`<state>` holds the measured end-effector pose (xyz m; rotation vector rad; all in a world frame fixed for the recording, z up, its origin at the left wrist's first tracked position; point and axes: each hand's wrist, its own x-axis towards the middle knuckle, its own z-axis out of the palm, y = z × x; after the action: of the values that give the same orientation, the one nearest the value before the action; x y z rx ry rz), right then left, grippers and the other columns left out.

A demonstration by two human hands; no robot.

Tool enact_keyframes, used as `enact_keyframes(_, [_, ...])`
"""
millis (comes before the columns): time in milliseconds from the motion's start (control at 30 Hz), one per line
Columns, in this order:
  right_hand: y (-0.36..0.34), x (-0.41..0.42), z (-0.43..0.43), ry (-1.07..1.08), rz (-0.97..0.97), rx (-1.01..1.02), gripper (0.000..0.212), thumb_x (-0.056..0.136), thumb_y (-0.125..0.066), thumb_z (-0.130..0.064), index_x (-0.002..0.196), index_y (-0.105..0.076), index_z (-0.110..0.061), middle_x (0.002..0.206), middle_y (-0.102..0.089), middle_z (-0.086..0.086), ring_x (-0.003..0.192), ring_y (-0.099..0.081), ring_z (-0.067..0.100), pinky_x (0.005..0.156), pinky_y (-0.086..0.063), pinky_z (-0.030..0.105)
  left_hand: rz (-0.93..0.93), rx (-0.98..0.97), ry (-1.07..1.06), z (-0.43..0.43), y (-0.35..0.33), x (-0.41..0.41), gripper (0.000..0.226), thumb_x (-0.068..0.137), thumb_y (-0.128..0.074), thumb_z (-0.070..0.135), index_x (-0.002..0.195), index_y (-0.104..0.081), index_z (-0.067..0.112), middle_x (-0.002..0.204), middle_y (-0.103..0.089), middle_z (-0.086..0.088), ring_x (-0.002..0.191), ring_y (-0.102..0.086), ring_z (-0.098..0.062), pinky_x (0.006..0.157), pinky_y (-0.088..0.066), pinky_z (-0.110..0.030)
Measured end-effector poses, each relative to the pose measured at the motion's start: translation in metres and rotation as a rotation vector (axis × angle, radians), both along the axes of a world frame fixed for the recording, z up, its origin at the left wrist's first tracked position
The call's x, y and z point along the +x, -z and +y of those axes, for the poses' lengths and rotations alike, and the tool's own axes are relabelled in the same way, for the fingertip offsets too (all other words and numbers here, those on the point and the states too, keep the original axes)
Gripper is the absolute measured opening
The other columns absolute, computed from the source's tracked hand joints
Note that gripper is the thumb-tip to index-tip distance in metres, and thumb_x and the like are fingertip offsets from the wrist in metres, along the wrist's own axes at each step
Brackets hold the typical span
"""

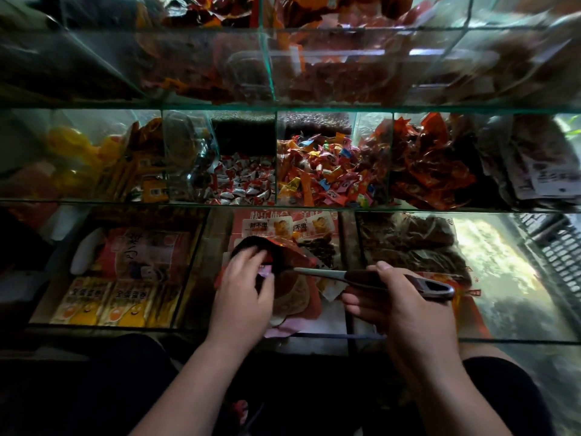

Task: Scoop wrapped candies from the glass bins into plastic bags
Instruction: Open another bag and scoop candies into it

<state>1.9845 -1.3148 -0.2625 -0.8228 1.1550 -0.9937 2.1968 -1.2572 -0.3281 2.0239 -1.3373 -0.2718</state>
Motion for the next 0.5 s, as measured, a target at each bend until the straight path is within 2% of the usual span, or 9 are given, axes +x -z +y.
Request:
enact_keyframes(100, [-0.016,-0.023,0.005,-0.006,0.026,-0.022,0.031,0.1,-0.06,-0.026,0.086,-0.078,-0.004,0.084,-0.078,0.022,0.072,-0.078,0.039,0.052,-0.059,0.029,-0.041,0.047,0.035,-0.01,-0.002,0.0,0.044,0.104,-0.049,0.032,0.146,-0.052,0.017,0.152,-0.046,0.001,0.147,-0.03,-0.015,0.123,-0.013,-0.033])
enact_keyframes(233, [-0.041,-0.042,0.001,0.062,-0.019,-0.047,0.027,0.102,-0.056,-0.025,0.096,-0.072,-0.004,0.088,-0.079,0.022,0.073,-0.078,0.038,0.055,-0.061,0.034,-0.07,-0.072,0.123,-0.03,-0.029,-0.015,0.048,0.102,-0.04,0.039,0.142,-0.056,0.017,0.149,-0.05,0.004,0.147,-0.028,-0.01,0.123,-0.005,-0.028])
enact_keyframes(333, [-0.062,-0.045,-0.014,0.123,-0.085,-0.131,0.025,0.104,-0.051,-0.023,0.091,-0.068,-0.01,0.082,-0.079,0.017,0.069,-0.078,0.032,0.051,-0.06,0.029,-0.074,-0.141,0.135,-0.064,-0.057,-0.019,0.05,0.101,-0.04,0.038,0.144,-0.053,0.016,0.153,-0.046,0.002,0.148,-0.028,-0.014,0.125,-0.01,-0.037])
enact_keyframes(400, [-0.07,-0.042,-0.027,0.16,-0.13,-0.18,0.028,0.106,-0.049,-0.023,0.086,-0.067,-0.015,0.08,-0.08,0.012,0.066,-0.078,0.026,0.052,-0.06,0.027,-0.052,-0.134,0.157,-0.092,-0.072,-0.019,0.05,0.104,-0.042,0.04,0.15,-0.045,0.02,0.158,-0.038,0.003,0.149,-0.024,-0.016,0.125,-0.014,-0.041])
enact_keyframes(500, [-0.069,-0.032,-0.044,0.227,-0.15,-0.279,0.019,0.102,-0.058,-0.026,0.092,-0.071,-0.015,0.089,-0.08,0.016,0.076,-0.079,0.03,0.06,-0.062,0.03,0.108,-0.09,0.104,-0.12,-0.087,-0.017,0.057,0.104,-0.046,0.045,0.156,-0.034,0.025,0.164,-0.027,0.0,0.152,-0.019,-0.02,0.124,-0.017,-0.044])
